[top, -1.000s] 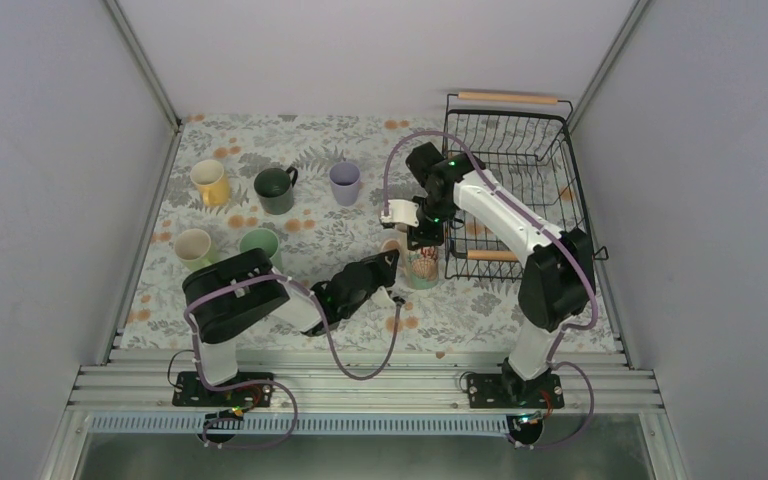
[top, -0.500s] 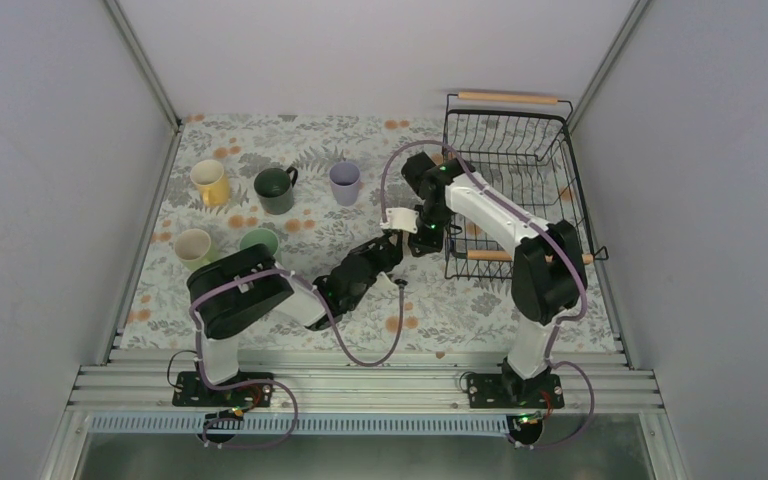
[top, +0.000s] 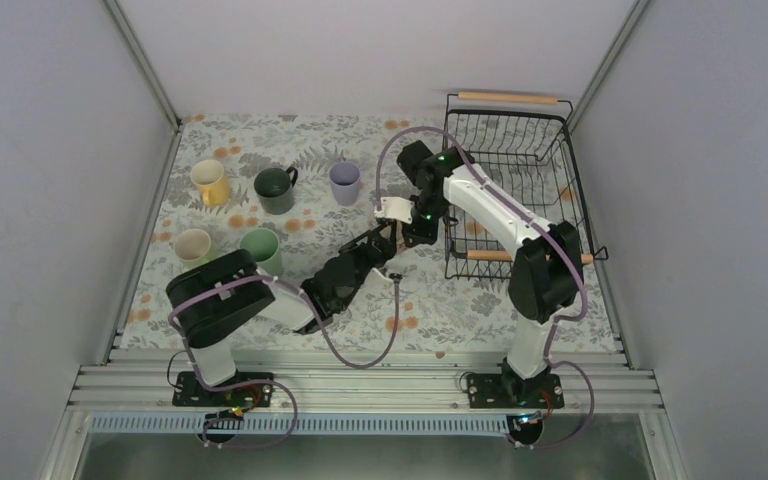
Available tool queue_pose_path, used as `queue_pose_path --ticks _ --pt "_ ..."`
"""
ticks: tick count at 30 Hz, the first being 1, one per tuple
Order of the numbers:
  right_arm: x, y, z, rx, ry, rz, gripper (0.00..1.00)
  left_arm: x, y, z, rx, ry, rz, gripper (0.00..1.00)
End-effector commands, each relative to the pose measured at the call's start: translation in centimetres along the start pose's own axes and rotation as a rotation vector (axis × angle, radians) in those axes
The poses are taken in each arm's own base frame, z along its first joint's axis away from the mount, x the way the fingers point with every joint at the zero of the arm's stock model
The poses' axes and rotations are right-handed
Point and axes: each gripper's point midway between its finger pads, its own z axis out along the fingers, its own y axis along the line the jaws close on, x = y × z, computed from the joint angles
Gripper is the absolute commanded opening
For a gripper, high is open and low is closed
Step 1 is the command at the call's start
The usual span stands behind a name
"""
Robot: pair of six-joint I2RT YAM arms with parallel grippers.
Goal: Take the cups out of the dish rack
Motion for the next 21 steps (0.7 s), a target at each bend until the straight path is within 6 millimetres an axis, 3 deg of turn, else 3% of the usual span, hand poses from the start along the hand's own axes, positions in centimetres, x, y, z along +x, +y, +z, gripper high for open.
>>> queue_pose_path --ticks 1,9,15,18,21 --pt "-2.8 0.6 -0.2 -0.035 -0.056 -0.029 0.03 3.7 7.6 -2.8 -0.243 0.16 0.514 1.0" --pt "-3.5 -0.5 -0.6 -0.005 -0.063 0.019 0.03 2.4 6.5 -3.3 -0.247 0.108 0.515 1.0" --pt "-2.8 -1.7 -1.0 0.033 -0.045 0.057 0.03 1.7 5.0 -4.5 -0.254 0.069 0.533 1.0" --pt "-2.5 -1.9 -0.8 0.038 -0.031 0.062 0.03 2.3 6.4 -5.1 -0.305 0.078 0.487 1.0" --pt "-2.2 -2.0 -0.3 0.032 -0.016 0.067 0.03 3.5 9.5 -5.7 -0.385 0.092 0.399 1.0"
